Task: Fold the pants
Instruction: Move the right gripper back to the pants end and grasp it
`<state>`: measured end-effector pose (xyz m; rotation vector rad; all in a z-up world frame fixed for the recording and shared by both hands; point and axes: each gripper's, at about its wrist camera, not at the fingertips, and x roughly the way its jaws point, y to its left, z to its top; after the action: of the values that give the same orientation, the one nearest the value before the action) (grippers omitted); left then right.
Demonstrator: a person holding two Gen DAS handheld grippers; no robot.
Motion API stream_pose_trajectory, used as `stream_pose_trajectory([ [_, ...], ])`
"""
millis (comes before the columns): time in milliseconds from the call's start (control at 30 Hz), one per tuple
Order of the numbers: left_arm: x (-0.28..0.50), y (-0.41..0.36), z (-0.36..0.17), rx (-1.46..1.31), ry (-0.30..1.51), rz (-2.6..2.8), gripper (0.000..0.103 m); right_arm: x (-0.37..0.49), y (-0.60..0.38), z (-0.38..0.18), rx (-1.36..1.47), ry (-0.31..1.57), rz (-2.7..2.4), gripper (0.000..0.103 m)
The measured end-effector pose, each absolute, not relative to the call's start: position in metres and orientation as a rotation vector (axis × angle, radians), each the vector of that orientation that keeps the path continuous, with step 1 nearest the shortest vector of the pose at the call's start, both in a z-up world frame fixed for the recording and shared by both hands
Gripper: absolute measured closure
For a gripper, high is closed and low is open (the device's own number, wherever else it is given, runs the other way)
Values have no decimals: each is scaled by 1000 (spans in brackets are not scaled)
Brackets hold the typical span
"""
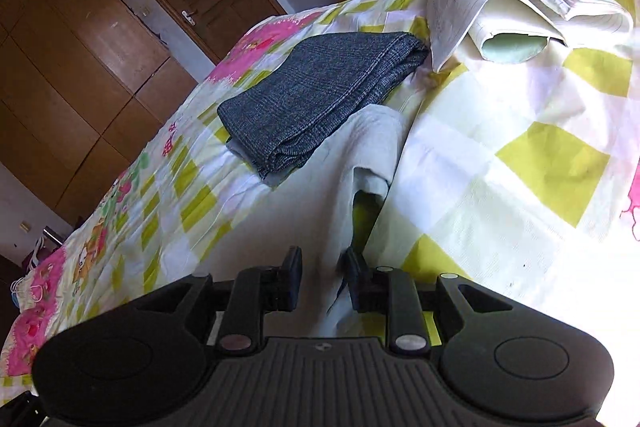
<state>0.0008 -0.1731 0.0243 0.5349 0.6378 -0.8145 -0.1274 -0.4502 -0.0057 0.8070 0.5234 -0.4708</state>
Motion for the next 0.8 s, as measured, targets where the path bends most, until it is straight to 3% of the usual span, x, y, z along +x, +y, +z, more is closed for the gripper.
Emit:
stream_pose_trajectory([
  [233,1,-198,22,587,657,-819,24,-113,-471,-19,888,513,-427,57],
  [467,-4,-214,22,614,636,-835,24,-105,-483,-18,1037,295,-359,54],
  [633,-2,-217,18,624,645,-827,24,-80,-498,-38,1177,311,-373,53],
  [800,-2,-213,22,601,627,-826,24,-107,-489,9,972,84,-491,55],
])
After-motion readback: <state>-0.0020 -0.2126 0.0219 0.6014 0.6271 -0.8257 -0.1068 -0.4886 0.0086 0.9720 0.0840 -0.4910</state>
